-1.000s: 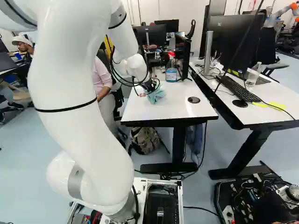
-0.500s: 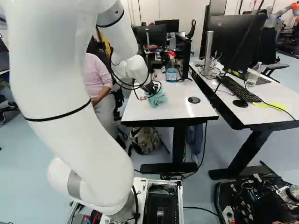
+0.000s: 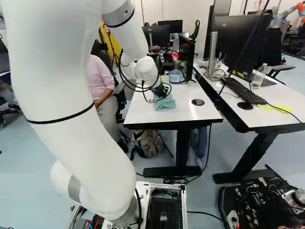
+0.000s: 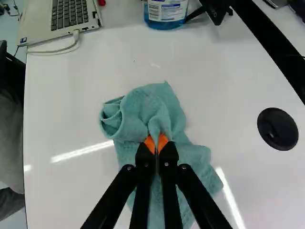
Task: Clean the table with the green towel
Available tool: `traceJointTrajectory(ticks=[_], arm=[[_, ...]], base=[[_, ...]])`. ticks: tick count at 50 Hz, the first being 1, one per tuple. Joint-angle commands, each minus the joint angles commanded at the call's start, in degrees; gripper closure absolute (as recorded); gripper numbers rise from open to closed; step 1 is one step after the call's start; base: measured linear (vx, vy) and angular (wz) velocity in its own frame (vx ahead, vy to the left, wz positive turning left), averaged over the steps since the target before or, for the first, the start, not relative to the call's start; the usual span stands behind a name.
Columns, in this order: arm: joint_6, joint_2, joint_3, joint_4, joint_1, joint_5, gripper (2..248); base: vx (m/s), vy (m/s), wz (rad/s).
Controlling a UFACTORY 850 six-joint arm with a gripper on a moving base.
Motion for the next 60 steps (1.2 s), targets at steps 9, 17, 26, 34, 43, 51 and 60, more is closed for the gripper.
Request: traceJointTrajectory(ticks=[9, 17, 26, 34, 43, 51, 60], arm=[[0.0, -0.58, -0.66, 0.0, -1.7, 0.0, 222], [0.0, -1.15, -1.31, 0.0, -3.18, 0.0, 222], [0.0, -1.93, -2.2, 0.0, -4.82, 0.0, 222], [0.0, -3.06, -3.51, 0.0, -6.14, 0.0, 222], [0.0, -4.89, -5.66, 0.0, -7.31, 0.0, 222], [0.0, -6.84, -7.98, 0.0, -7.76, 0.0, 222], [0.0, -8.52, -10.01, 0.0, -7.52, 0.0, 222]], base=[[0.0, 0.0, 0.0], [0.0, 0.0, 0.0], [0.0, 0.0, 0.0], [0.0, 0.0, 0.0], [0.0, 0.0, 0.0], [0.0, 0.0, 0.0], [0.0, 0.0, 0.0]])
